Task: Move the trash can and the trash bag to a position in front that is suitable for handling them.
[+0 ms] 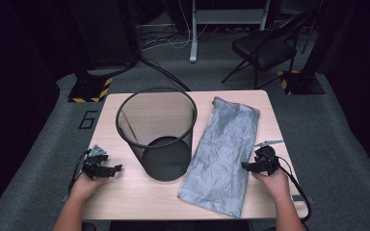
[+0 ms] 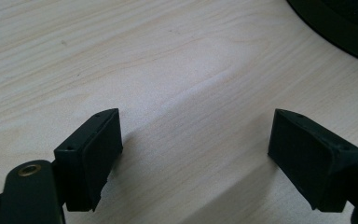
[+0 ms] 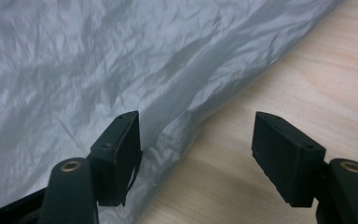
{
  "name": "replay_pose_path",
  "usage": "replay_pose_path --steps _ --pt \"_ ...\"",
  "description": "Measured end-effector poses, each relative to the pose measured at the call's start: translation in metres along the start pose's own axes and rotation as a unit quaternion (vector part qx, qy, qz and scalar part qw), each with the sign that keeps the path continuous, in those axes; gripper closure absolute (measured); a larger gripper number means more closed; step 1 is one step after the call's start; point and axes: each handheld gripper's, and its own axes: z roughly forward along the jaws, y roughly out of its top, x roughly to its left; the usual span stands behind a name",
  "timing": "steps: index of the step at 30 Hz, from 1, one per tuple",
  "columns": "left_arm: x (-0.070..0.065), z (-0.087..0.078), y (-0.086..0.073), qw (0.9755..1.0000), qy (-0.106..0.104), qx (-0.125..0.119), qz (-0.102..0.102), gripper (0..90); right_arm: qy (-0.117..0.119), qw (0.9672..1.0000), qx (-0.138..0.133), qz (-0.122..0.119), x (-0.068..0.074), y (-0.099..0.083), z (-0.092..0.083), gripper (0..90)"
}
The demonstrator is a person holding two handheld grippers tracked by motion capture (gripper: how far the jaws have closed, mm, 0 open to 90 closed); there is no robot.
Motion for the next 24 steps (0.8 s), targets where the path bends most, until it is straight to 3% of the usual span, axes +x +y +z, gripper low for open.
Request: replay_pose_path --steps 4,5,6,7,9,11,16,18,20,22,24 --pt "0.0 0.0 0.0 1.0 0.0 -0.002 -0.003 16.9 0.002 0.9994 0.021 -0.027 0.005 -0.002 0.004 35.9" --pt "0.0 0.0 0.0 1.0 0.001 -0.001 -0.003 16.9 0.01 0.9991 0.026 -0.031 0.006 -0.003 0.005 41.5" --pt "0.0 0.0 0.0 1.0 0.001 -0.001 -0.003 16.8 0.019 0.9977 0.027 -0.059 0.009 -0.005 0.004 56.7" --pt "-0.001 0.0 0.0 1.0 0.0 -0.002 -0.003 16.8 0.019 0.9977 0.027 -0.059 0.009 -0.005 0.004 56.7" --pt "-0.001 0.001 0.0 1.0 -0.001 -0.002 -0.002 16.8 0.009 0.9956 0.042 -0.084 0.013 -0.005 0.002 73.7" --pt "0.0 0.001 0.001 1.0 -0.002 -0.003 0.0 16.8 0.001 0.9928 0.048 -0.11 0.017 -0.007 -0.001 84.3" --pt "0.0 0.002 0.001 1.0 -0.003 -0.005 0.003 16.8 -0.029 0.9935 0.037 -0.103 0.01 -0.009 -0.005 87.0" --pt "0.0 0.002 0.001 1.0 -0.003 -0.005 0.003 16.7 -0.037 0.9954 0.028 -0.084 0.001 -0.01 -0.009 86.9" --pt "0.0 0.002 0.001 1.0 -0.004 -0.005 0.004 16.8 -0.03 0.9975 0.016 -0.062 -0.005 -0.012 -0.012 85.2" --pt "0.001 0.002 0.001 1.0 -0.005 -0.004 0.005 16.7 -0.039 0.9973 0.016 -0.061 -0.008 -0.013 -0.013 77.1" --pt "0.001 0.002 0.001 1.0 -0.005 -0.004 0.005 16.7 -0.054 0.997 0.017 -0.053 -0.008 -0.011 -0.015 58.3"
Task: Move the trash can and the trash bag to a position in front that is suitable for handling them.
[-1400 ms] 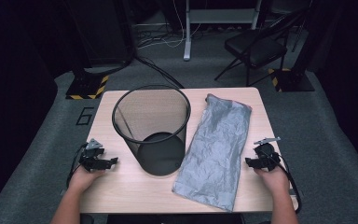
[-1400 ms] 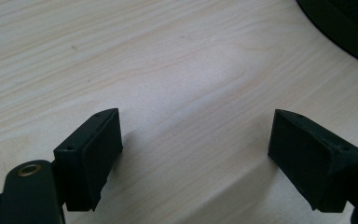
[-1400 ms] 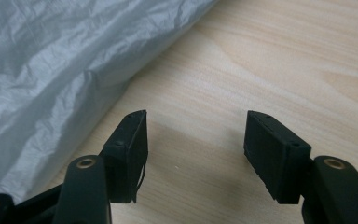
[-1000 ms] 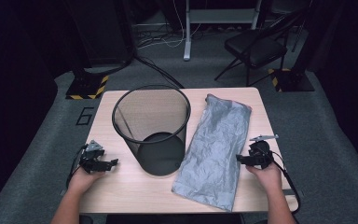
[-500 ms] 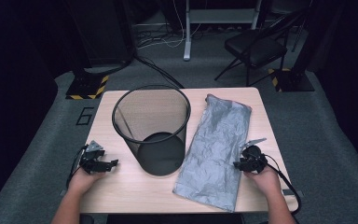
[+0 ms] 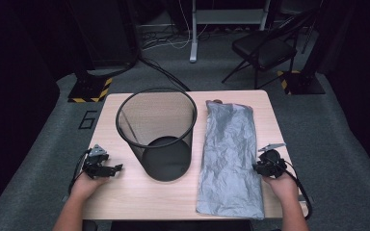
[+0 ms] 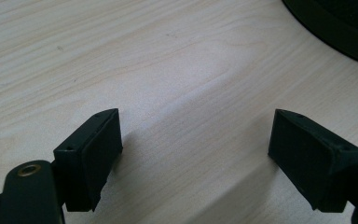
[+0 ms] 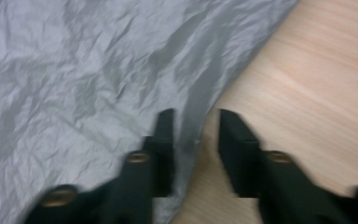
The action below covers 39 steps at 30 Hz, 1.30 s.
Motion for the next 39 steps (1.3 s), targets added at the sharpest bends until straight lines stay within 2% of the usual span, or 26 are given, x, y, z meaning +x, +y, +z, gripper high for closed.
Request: replay_pose_path --steps 1,2,3,5,8,11,13,16,18,19,21,25,32,34,39 --pt "0.0 0.0 0.0 1.0 0.0 0.0 0.0 16.7 -0.009 0.9999 -0.004 0.007 0.0 0.003 -0.003 49.1" --pt "0.0 0.0 0.0 1.0 0.0 0.0 -0.001 16.7 -0.02 0.9992 -0.022 0.027 0.001 0.014 -0.01 36.2" --pt "0.0 0.0 0.0 1.0 0.0 0.0 -0.001 16.6 -0.02 0.9992 -0.022 0.027 0.001 0.014 -0.01 36.2" --pt "0.0 0.001 0.0 1.0 0.0 -0.002 -0.003 16.7 -0.016 0.9988 -0.029 0.036 0.0 0.026 -0.015 29.4" --pt "0.0 0.001 0.0 1.0 0.0 -0.003 -0.004 16.6 -0.012 0.9987 -0.03 0.039 0.0 0.041 -0.011 21.7" --pt "0.0 0.001 0.0 1.0 0.001 -0.003 -0.004 16.6 -0.014 0.9974 -0.038 0.06 -0.003 0.047 0.002 13.9" --pt "-0.001 0.001 0.0 1.0 0.001 -0.004 -0.005 16.5 -0.003 0.996 -0.049 0.074 -0.005 0.048 0.011 11.9" --pt "-0.001 0.001 0.0 1.0 0.001 -0.005 -0.004 16.5 -0.005 0.995 -0.059 0.081 0.0 0.048 0.025 0.1" --pt "-0.001 0.001 0.0 1.0 0.002 -0.006 -0.005 16.5 -0.023 0.9966 -0.044 0.065 0.009 0.046 0.035 0.0" --pt "-0.001 0.001 0.0 1.0 0.002 -0.006 -0.005 16.5 -0.023 0.9966 -0.044 0.065 0.009 0.046 0.035 0.0" --pt "-0.001 0.001 0.0 1.0 0.002 -0.006 -0.005 16.5 -0.037 0.997 -0.041 0.054 0.012 0.045 0.039 0.0" --pt "-0.001 0.001 -0.001 1.0 0.003 -0.007 -0.005 16.5 -0.042 0.9961 -0.044 0.064 0.01 0.046 0.043 0.0" --pt "-0.001 0.002 -0.001 0.9999 0.002 -0.008 -0.006 16.5 -0.016 0.9953 -0.035 0.089 0.009 0.048 0.057 0.0" --pt "-0.001 0.002 -0.001 0.9999 0.003 -0.009 -0.005 16.5 -0.015 0.9952 -0.032 0.092 0.01 0.048 0.058 0.0" --pt "-0.001 0.002 -0.001 0.9999 0.002 -0.008 -0.005 16.5 -0.024 0.9971 -0.023 0.069 0.015 0.047 0.062 0.0"
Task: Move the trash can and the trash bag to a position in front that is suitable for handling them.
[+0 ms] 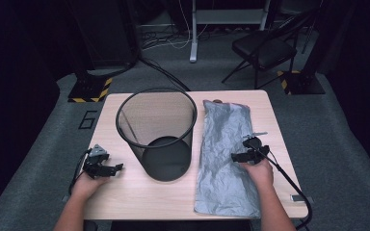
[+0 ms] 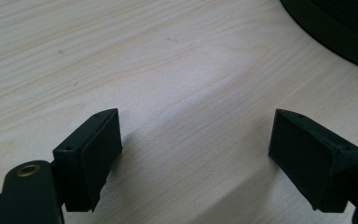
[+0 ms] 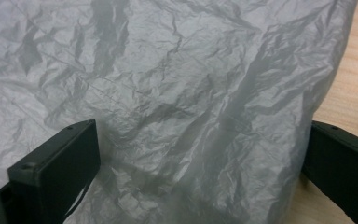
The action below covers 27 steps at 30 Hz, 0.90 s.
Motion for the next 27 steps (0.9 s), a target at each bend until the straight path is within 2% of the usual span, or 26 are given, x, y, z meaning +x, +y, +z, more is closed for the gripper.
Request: replay_pose_path --steps 2,3,7,11,12,14,16,19,20,21,22,24,25,26,27 --pt "0.0 0.0 0.0 1.0 0.0 0.0 0.001 16.5 -0.01 0.9997 -0.009 -0.023 0.003 -0.001 0.002 0.0" --pt "0.0 0.0 0.0 1.0 0.0 0.0 0.0 16.4 -0.004 0.9994 -0.022 -0.028 0.006 -0.003 0.004 0.0" --pt "0.0 0.0 0.0 1.0 0.0 -0.001 0.0 16.4 0.002 0.9989 -0.033 -0.034 0.011 -0.005 0.005 0.0" --pt "0.0 0.0 0.0 1.0 0.0 0.0 0.001 16.5 -0.005 0.9994 -0.015 -0.03 0.014 -0.002 0.004 0.0" --pt "0.0 0.0 0.0 1.0 0.0 0.0 0.0 16.5 -0.001 0.9997 0.0 -0.022 0.015 0.0 0.002 0.0" --pt "0.0 0.0 0.0 1.0 -0.001 -0.001 0.001 16.4 -0.007 0.9994 -0.016 -0.029 0.016 0.002 -0.002 0.0" --pt "0.0 0.0 0.0 1.0 0.0 0.0 0.001 16.4 0.003 0.9992 -0.026 -0.032 0.017 0.003 -0.005 0.0" --pt "0.0 0.0 0.0 1.0 -0.001 -0.001 0.001 16.4 0.031 0.9992 -0.017 -0.021 0.02 0.003 -0.002 0.0" --pt "0.0 0.0 0.0 1.0 -0.001 -0.001 0.002 16.4 0.033 0.9993 -0.008 -0.018 0.022 0.002 -0.001 0.0" --pt "0.0 0.0 0.0 1.0 -0.001 -0.001 0.002 16.4 0.022 0.9993 0.001 -0.03 0.026 0.001 0.003 0.0" --pt "0.0 0.0 0.0 1.0 -0.001 -0.001 0.002 16.4 0.022 0.9993 0.001 -0.03 0.026 0.001 0.003 0.0" --pt "0.0 0.0 0.0 1.0 -0.001 -0.001 0.001 16.4 0.025 0.999 -0.007 -0.036 0.027 0.002 0.004 0.0" --pt "0.0 0.0 0.0 1.0 -0.001 -0.001 0.002 16.4 0.042 0.9986 -0.015 -0.026 0.028 0.002 0.004 0.0" --pt "0.0 0.0 0.0 1.0 -0.001 -0.001 0.002 16.4 0.042 0.9986 -0.015 -0.026 0.028 0.002 0.004 0.0" --pt "0.001 0.0 0.0 1.0 -0.001 -0.001 0.002 16.4 0.053 0.9982 -0.022 -0.019 0.028 0.003 0.004 0.0"
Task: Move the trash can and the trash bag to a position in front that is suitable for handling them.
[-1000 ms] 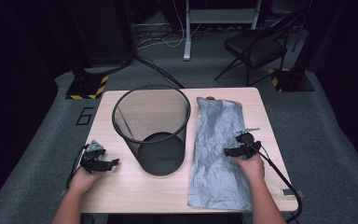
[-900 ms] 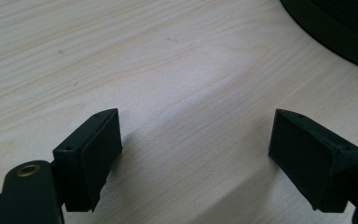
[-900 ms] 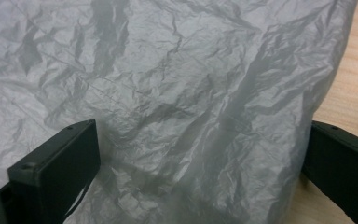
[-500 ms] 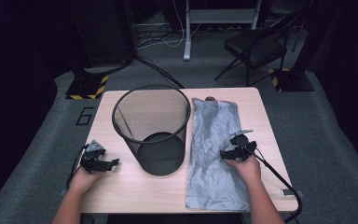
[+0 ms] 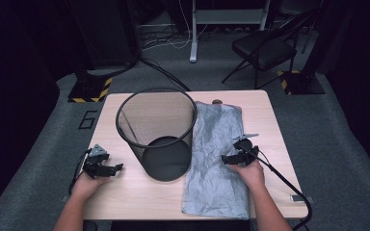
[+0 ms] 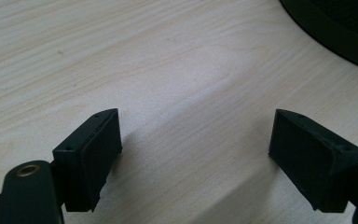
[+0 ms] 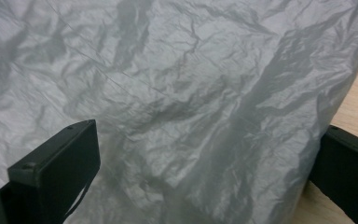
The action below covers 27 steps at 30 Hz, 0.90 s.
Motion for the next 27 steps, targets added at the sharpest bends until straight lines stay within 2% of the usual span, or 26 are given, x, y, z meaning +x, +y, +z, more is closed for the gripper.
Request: replay_pose_path --steps 7,8,9,12,16,21,27 --pt "0.0 0.0 0.0 1.0 0.0 0.001 0.0 16.3 0.001 1.0 -0.004 0.003 0.002 0.001 0.001 0.0" --pt "0.0 0.0 0.0 1.0 0.0 0.0 0.0 16.4 -0.008 0.9998 0.005 -0.015 0.006 0.002 0.003 0.0" --pt "0.0 0.0 0.0 1.0 0.0 0.0 0.0 16.4 -0.008 0.9998 0.005 -0.015 0.006 0.002 0.003 0.0" --pt "0.0 0.0 0.0 1.0 0.0 0.0 0.0 16.3 -0.021 0.9984 0.015 -0.051 0.019 0.004 0.009 0.0" --pt "0.0 0.0 0.0 1.0 0.0 -0.001 0.0 16.3 -0.018 0.9983 0.013 -0.054 0.022 0.005 0.011 0.0" --pt "0.0 0.0 0.0 1.0 0.0 0.0 0.0 16.4 -0.018 0.9981 0.004 -0.058 0.024 0.004 0.012 0.0" --pt "0.0 0.0 0.0 1.0 0.0 0.0 -0.001 16.4 -0.009 0.9974 -0.02 -0.069 0.027 0.001 0.014 0.0"
